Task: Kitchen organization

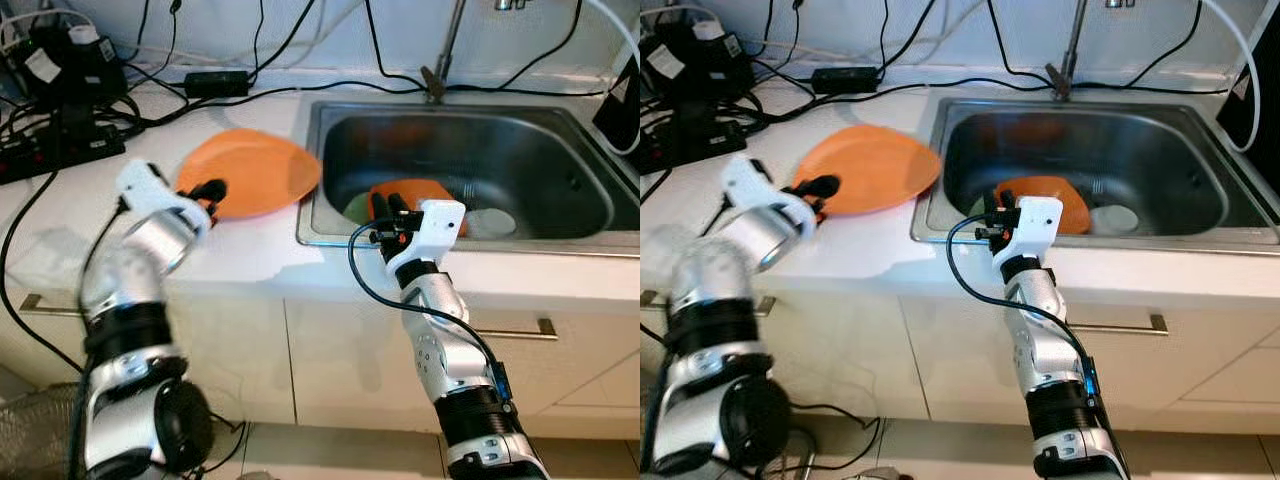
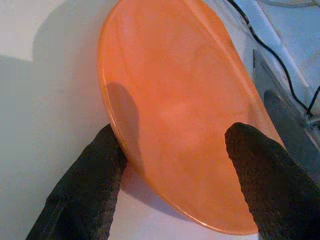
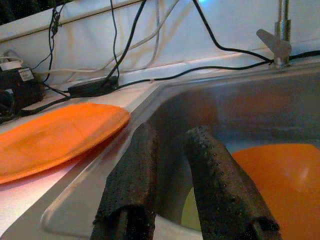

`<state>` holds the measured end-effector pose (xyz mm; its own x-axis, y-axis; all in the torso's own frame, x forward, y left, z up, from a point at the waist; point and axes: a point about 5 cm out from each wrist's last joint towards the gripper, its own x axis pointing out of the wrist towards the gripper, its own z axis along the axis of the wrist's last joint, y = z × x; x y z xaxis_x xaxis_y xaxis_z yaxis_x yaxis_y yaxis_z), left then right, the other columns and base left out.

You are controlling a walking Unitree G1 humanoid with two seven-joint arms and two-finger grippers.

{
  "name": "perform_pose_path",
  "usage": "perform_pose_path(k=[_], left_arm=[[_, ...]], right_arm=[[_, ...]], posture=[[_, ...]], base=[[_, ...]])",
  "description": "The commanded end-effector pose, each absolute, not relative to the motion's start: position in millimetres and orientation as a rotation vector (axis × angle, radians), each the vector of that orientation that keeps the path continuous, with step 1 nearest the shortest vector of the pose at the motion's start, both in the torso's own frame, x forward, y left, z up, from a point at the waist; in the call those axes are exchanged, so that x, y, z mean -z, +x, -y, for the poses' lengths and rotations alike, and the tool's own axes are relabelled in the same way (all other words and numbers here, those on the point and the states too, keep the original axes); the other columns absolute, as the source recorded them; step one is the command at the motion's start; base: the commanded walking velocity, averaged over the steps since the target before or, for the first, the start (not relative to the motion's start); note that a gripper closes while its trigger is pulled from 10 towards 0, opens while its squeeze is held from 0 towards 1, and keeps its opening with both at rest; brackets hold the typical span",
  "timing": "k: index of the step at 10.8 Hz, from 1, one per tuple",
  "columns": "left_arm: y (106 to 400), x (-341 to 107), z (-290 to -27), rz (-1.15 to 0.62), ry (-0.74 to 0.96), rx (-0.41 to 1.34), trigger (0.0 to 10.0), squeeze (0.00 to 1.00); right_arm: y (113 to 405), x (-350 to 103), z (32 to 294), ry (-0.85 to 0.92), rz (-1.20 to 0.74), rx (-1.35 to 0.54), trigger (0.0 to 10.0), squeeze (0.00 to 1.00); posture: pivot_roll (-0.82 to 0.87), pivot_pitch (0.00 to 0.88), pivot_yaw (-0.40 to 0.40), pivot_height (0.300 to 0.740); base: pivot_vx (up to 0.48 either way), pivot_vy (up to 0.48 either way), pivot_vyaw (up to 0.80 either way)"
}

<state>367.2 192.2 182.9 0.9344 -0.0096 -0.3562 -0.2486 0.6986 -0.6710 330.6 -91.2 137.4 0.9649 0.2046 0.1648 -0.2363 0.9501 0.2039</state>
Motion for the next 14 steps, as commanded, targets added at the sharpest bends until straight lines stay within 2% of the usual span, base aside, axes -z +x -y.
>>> perform_pose_path(k=[1,4,5,6,7,8,10,11,14], left_arm=[[371.6,-181.5,-184.7,-0.37,-0.824,-0.14,10.0,0.0],[371.0,-169.4,-178.1,-0.408,-0.859,-0.153,10.0,0.0],[370.1,-183.3,-175.2,-0.333,-0.639,-0.064,10.0,0.0],[366.5,-203.7,-174.9,-0.227,-0.17,-0.026,10.0,0.0],[364.7,-215.0,-177.2,-0.169,0.012,-0.04,10.0,0.0],[362.4,-233.3,-183.2,-0.116,0.115,-0.07,10.0,0.0],[357.2,-248.0,-195.9,-0.078,0.236,-0.117,10.0,0.0],[354.3,-248.2,-197.1,-0.082,0.234,-0.111,10.0,0.0],[363.2,-231.8,-170.8,-0.038,0.172,0.054,10.0,0.0]], right_arm=[[332.7,-143.9,91.5,0.219,0.156,-0.234,10.0,0.0],[332.8,-142.4,93.0,0.206,0.143,-0.239,10.0,0.0],[333.1,-142.9,93.1,0.205,0.142,-0.24,10.0,0.0],[333.5,-143.4,93.2,0.203,0.141,-0.241,10.0,0.0],[333.7,-143.9,93.2,0.201,0.141,-0.242,10.0,0.0],[333.8,-144.0,92.1,0.203,0.14,-0.243,10.0,0.0],[333.2,-142.0,89.3,0.208,0.132,-0.245,10.0,0.0],[333.0,-141.5,88.4,0.211,0.13,-0.246,10.0,0.0],[332.8,-138.6,86.1,0.216,0.124,-0.246,10.0,0.0]], posture=[[0.11,0.0,0.043,0.74],[0.11,0.0,0.035,0.74],[0.11,0.0,0.032,0.74],[0.11,0.0,0.03,0.74],[0.12,0.0,0.03,0.74],[0.12,0.0,0.032,0.74],[0.13,0.0,0.037,0.74],[0.14,0.0,0.04,0.74],[0.13,0.0,0.055,0.74]], base=[[0.0,0.0,0.0],[0.0,0.0,0.0],[0.0,0.0,0.0],[0.0,0.0,0.0],[0.0,0.0,0.0],[0.0,0.0,0.0],[0.0,0.0,0.0],[0.0,0.0,0.0],[0.0,0.0,0.0]])
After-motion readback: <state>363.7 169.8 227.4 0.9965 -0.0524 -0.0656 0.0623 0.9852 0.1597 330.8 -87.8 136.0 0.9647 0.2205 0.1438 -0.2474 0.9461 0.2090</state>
